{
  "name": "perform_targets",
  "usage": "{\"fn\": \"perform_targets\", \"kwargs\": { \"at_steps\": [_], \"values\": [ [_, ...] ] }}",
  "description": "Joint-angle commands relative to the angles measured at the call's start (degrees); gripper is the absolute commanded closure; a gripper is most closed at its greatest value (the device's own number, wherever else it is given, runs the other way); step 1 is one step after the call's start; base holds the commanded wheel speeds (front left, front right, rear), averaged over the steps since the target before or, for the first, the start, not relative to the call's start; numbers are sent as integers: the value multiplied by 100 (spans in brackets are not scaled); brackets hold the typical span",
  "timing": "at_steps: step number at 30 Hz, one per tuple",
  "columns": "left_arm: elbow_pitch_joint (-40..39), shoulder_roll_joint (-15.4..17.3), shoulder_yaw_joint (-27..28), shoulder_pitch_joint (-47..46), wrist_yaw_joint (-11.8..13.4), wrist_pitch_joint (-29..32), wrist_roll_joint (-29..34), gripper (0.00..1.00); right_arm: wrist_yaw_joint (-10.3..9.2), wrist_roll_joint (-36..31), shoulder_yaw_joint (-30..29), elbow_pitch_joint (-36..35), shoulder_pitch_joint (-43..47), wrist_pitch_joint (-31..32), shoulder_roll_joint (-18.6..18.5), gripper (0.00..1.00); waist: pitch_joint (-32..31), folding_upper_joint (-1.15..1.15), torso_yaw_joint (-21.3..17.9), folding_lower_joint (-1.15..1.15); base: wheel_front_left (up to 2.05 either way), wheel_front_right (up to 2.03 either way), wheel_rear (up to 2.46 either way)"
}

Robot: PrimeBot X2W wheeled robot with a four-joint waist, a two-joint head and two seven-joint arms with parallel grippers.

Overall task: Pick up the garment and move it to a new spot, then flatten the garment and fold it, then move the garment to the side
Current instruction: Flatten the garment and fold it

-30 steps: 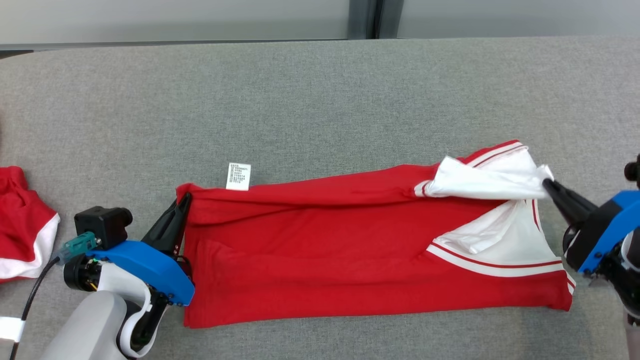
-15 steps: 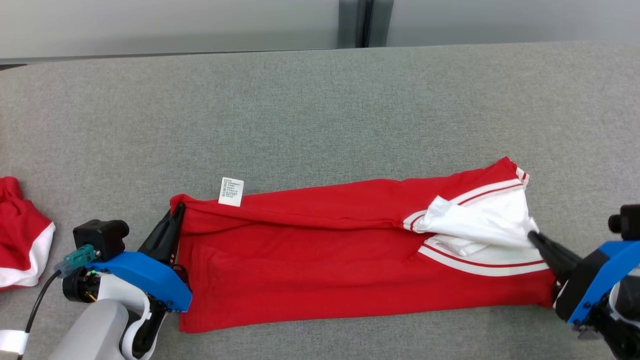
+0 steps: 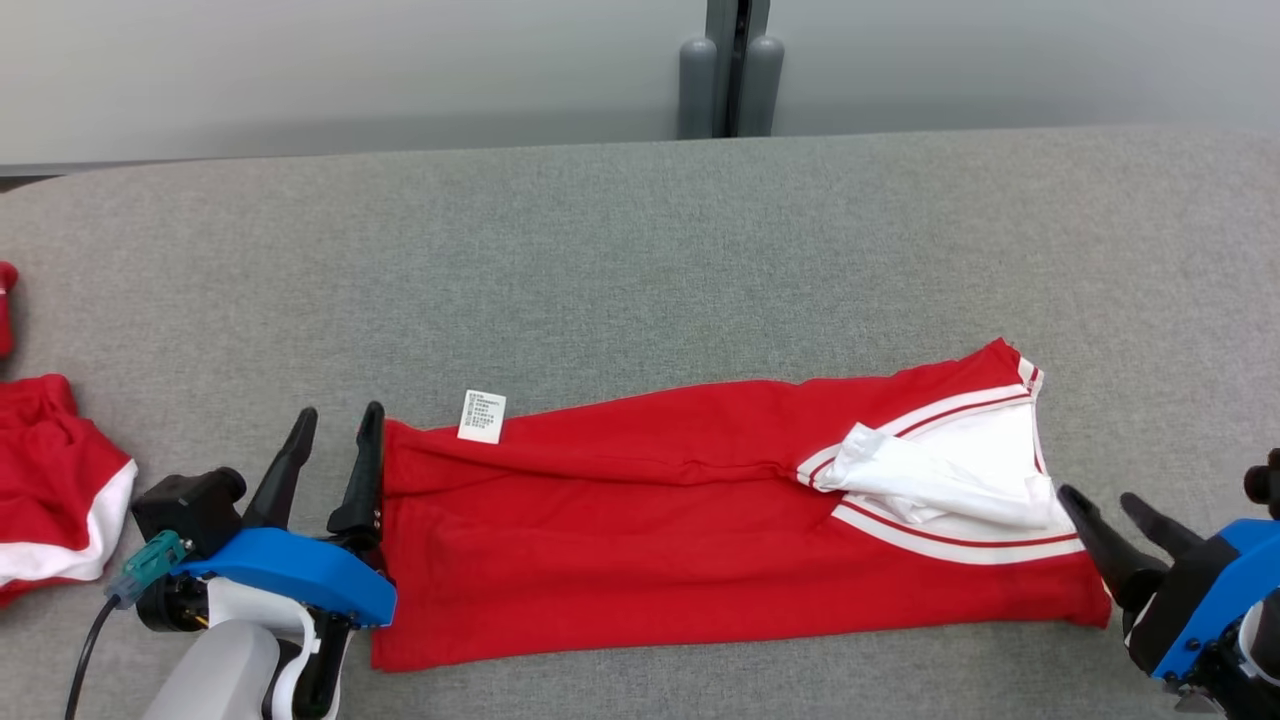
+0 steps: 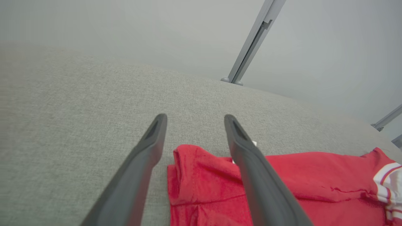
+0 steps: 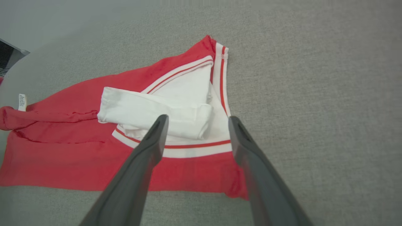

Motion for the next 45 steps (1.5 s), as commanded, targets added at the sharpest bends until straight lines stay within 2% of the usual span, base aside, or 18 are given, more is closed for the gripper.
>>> {"fn": "perform_targets", "kwargs": {
  "at_steps": [1,7,13,24,31,32,33,34,35,39,45],
  "values": [
    [-92,-28,76,81,79,-69,88,0,1,-106,-50,-17,-5,-121,34,0,-52,0,17,0,0,0,0],
    [-373,-96,237,168,316,-126,430,0,1,-442,-236,224,-306,-317,230,0,-202,0,84,0,0,0,0],
    [-556,-108,349,137,473,-132,837,0,1,-856,-342,967,-839,-391,429,0,-240,0,123,0,0,0,0],
    [-553,-95,380,59,508,-134,1075,0,1,-1723,-571,2884,-1835,-351,501,0,-147,0,270,0,0,0,0],
    [-495,-50,314,-35,498,-114,1142,0,1,-2068,-564,3602,-2036,-217,518,0,-128,0,372,0,0,0,0],
    [-484,-48,311,-46,494,-115,1149,0,1,-2066,-525,3685,-2049,-185,522,4,-131,0,378,0,0,0,0],
    [-475,-47,308,-53,492,-115,1152,0,1,-2049,-488,3748,-2059,-159,534,25,-136,0,383,0,0,0,0],
    [-466,-43,305,-51,492,-116,1155,0,1,-2023,-440,3786,-2065,-158,544,73,-143,0,385,0,0,0,0],
    [-455,-37,303,-48,496,-117,1162,0,1,-1997,-402,3807,-2067,-183,549,100,-151,0,381,0,0,0,0],
    [-437,10,356,93,545,-120,1134,0,1,-1894,-298,3716,-2042,-385,424,100,-253,0,286,0,0,0,0],
    [-464,40,406,293,650,-123,1102,0,0,-1775,-311,3402,-1883,-499,17,100,-410,0,123,0,0,0,0]
  ]
}}
